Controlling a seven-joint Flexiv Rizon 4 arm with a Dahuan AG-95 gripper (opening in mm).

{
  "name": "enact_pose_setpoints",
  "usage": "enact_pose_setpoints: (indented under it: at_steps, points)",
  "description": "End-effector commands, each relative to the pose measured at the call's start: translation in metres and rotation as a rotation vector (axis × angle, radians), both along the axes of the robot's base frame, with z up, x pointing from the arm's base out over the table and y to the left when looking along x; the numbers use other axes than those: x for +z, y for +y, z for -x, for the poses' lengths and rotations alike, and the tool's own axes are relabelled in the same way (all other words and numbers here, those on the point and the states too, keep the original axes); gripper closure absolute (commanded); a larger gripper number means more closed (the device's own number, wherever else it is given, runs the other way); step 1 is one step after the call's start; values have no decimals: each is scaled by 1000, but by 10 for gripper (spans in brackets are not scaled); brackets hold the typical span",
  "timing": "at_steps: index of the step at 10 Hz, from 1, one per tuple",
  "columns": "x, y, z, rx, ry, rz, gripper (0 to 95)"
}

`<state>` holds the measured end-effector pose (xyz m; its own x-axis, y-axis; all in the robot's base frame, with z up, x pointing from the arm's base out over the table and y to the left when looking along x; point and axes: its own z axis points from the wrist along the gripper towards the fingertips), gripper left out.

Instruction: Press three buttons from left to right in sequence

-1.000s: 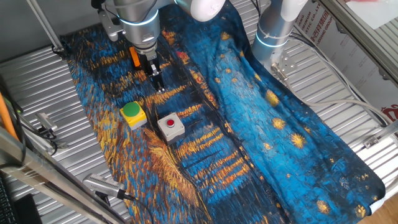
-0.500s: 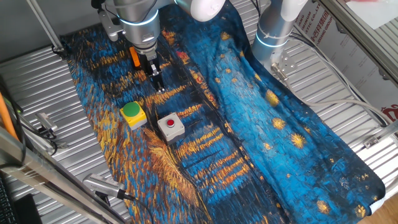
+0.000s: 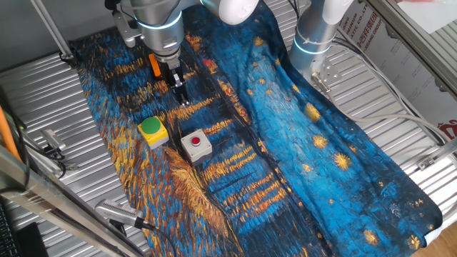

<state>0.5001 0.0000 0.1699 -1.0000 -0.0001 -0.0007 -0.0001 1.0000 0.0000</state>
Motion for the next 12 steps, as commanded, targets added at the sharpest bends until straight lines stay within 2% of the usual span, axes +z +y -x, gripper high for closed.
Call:
enact_pose_setpoints:
  at_steps: [1, 2, 3, 4, 5, 7, 9, 10, 12]
  points:
    - [0, 0, 0, -1, -45, -2, 950]
    - [0, 0, 1, -1, -42, -11, 950]
    - [0, 0, 7, -15, -53, -90, 950]
    - [0, -1, 7, 20, -46, -11, 950]
    - [1, -4, 8, 37, -36, 47, 950]
    - [7, -22, 13, 44, -27, 85, 950]
    - [15, -54, 13, 120, -14, 144, 950]
    - [20, -76, 11, 159, -4, 163, 950]
    - [24, -110, 7, 218, 10, 161, 950]
